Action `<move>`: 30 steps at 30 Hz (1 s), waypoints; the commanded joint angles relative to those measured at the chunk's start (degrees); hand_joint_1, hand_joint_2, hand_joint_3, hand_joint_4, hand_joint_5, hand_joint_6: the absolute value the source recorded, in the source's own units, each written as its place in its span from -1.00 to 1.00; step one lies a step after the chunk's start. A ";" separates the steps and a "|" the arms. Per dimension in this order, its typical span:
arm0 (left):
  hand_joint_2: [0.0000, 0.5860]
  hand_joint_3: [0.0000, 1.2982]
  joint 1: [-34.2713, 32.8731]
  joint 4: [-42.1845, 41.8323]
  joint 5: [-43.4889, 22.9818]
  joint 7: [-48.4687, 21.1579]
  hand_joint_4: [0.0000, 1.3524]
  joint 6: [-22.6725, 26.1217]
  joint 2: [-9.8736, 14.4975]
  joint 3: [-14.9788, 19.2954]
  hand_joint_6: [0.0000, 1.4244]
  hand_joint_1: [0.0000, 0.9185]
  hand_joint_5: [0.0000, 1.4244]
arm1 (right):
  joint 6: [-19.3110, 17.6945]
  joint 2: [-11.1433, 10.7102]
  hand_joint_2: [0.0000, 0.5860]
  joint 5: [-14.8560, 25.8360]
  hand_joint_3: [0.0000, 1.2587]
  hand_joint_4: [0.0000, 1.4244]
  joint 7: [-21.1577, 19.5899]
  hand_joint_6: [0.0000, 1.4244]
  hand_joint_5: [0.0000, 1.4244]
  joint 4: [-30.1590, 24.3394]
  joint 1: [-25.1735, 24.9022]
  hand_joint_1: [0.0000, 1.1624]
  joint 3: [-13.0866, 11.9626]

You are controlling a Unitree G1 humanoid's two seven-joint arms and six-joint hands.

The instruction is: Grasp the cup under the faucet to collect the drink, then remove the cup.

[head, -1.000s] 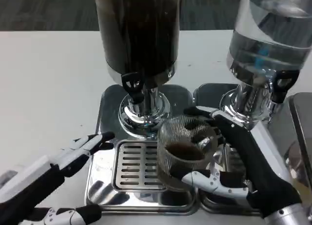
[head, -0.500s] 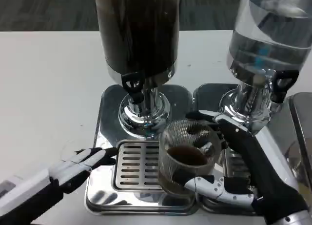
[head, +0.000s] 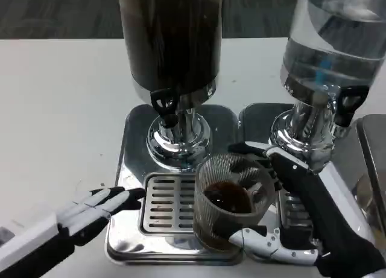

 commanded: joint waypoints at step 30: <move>-0.71 -1.00 0.10 0.03 4.17 -0.17 -1.00 -1.34 1.71 2.12 -1.00 -1.00 -1.00 | 0.68 0.03 -0.09 1.90 -0.28 -0.24 0.48 -0.05 -0.11 -3.91 0.31 0.24 -0.69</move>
